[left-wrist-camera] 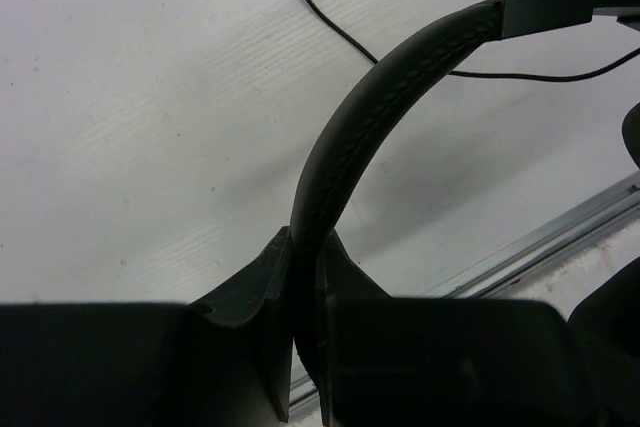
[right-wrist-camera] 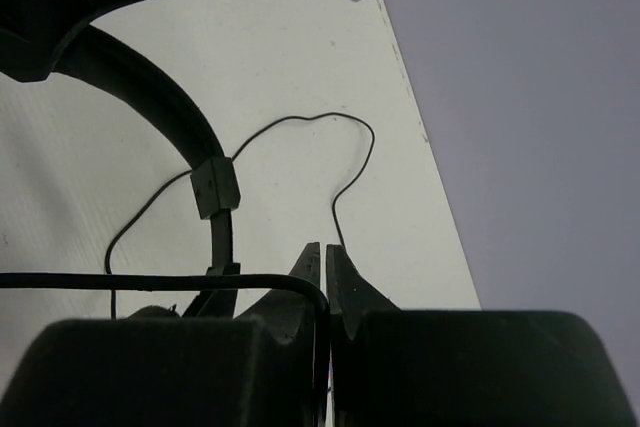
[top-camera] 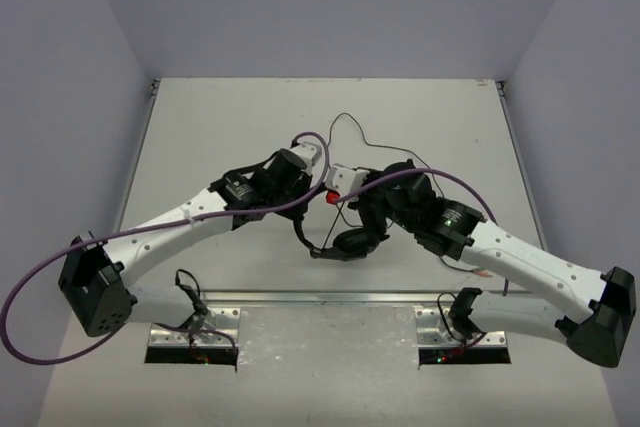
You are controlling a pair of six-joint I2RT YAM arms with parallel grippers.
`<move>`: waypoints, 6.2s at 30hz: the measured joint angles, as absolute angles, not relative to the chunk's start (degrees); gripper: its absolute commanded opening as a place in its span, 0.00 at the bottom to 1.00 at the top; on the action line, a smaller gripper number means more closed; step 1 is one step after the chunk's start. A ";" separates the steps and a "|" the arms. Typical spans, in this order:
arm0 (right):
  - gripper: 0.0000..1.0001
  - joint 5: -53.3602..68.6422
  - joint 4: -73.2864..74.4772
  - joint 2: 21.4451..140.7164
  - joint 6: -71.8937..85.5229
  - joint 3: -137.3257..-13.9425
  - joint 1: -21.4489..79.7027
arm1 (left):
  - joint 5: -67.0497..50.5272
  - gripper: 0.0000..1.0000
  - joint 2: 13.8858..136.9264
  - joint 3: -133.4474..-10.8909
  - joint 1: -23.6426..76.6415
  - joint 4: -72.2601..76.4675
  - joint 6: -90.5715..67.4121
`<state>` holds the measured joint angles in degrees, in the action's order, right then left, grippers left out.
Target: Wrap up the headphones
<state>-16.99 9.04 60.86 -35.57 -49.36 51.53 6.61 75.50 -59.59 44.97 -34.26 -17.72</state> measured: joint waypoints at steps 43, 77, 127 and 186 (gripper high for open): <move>0.01 1.78 14.52 68.66 -6.39 -66.83 53.74 | 0.08 0.00 72.23 -62.30 44.49 -33.65 -21.80; 0.02 -8.21 10.90 67.24 -20.25 -58.65 45.76 | 5.76 0.00 62.06 -54.57 44.25 -31.20 -20.21; 0.18 30.37 -48.42 98.91 25.67 -40.84 37.71 | 18.33 0.00 69.25 -101.43 44.69 -48.21 -23.75; 0.01 -8.69 31.44 80.38 -25.74 -75.66 53.52 | 28.75 0.00 55.66 -34.59 35.68 -10.22 -27.59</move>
<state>-8.69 31.44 80.38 -25.74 -75.66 53.52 28.75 55.66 -34.59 35.68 -10.22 -27.59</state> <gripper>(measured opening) 0.020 0.078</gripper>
